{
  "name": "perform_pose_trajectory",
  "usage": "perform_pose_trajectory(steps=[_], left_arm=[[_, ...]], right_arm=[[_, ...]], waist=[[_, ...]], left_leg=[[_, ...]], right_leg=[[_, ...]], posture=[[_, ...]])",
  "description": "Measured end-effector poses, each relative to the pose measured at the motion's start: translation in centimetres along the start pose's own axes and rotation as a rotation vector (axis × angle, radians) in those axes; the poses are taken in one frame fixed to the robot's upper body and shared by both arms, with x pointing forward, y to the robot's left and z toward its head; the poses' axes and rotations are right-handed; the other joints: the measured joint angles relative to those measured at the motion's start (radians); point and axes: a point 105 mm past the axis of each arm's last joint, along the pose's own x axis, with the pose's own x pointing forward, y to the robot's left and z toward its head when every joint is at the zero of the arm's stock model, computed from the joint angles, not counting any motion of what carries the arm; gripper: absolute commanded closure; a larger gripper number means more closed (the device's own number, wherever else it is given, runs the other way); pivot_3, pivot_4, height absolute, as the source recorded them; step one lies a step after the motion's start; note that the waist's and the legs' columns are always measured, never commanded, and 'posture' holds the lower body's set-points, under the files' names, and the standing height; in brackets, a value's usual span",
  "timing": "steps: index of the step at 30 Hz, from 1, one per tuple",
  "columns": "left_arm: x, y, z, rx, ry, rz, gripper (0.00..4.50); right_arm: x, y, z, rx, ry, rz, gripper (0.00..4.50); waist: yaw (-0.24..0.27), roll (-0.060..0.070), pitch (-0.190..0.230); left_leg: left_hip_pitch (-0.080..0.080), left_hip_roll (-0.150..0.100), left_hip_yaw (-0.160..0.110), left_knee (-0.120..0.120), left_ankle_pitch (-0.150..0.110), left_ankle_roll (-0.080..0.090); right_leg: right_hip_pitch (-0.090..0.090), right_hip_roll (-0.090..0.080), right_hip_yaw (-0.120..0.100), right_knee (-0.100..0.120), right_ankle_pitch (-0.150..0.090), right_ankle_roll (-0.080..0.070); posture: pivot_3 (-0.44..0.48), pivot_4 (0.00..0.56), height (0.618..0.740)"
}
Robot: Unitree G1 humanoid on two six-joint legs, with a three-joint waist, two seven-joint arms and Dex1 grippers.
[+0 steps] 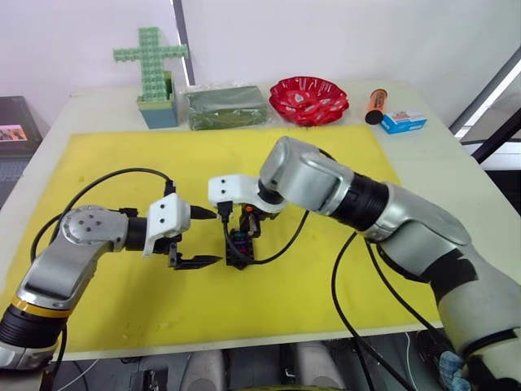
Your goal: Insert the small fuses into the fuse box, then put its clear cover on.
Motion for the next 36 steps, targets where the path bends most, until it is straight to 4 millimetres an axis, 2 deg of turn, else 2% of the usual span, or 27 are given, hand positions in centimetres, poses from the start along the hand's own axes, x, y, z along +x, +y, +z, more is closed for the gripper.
perform_pose_trajectory(steps=[11, 15, 21, 31, 36], left_arm=[[0.0, 0.0, 0.0, -0.001, 0.0, 0.004, 0.0], [0.0, 0.0, 0.0, -0.001, 0.0, 0.003, 0.0], [0.0, 0.0, 0.0, -0.001, 0.0, 0.002, 0.0], [0.0, 0.0, 0.0, 0.0, 0.0, 0.0, 0.0], [0.0, 0.0, 0.0, 0.001, 0.0, 0.0, 0.0]], right_arm=[[0.0, 0.3, 0.1, -0.017, 0.007, 0.004, 4.47], [0.0, 0.5, 0.2, -0.02, 0.005, 0.01, 3.47], [-0.3, 0.7, 0.4, -0.007, -0.009, 0.016, 3.47], [-2.4, 0.9, 0.7, 0.005, -0.076, -0.002, 3.47], [-4.6, 0.3, 1.2, 0.05, -0.211, -0.048, 3.47]], waist=[[0.0, 0.0, 0.0], [0.0, 0.0, 0.0], [0.001, 0.0, 0.0], [0.0, 0.0, 0.0], [0.002, 0.0, 0.0]], left_leg=[[0.0, 0.0, 0.0, 0.0, 0.0, 0.0], [0.0, 0.0, 0.0, 0.0, 0.0, 0.0], [0.0, 0.0, 0.0, 0.0, 0.0, 0.0], [0.0, 0.0, 0.0, 0.0, 0.0, 0.0], [0.0, 0.0, 0.0, 0.0, 0.0, 0.0]], right_leg=[[0.0, 0.0, 0.0, 0.0, 0.0, 0.0], [0.0, 0.0, 0.0, 0.0, 0.0, 0.0], [0.0, 0.0, 0.0, 0.0, 0.0, 0.0], [0.0, 0.0, 0.0, 0.0, 0.0, 0.0], [0.0, 0.0, 0.0, -0.001, 0.0, 0.0]], posture=[[0.0, 0.15, 0.74], [0.0, 0.15, 0.74], [0.0, 0.15, 0.74], [0.0, 0.15, 0.74], [0.0, 0.15, 0.74]])
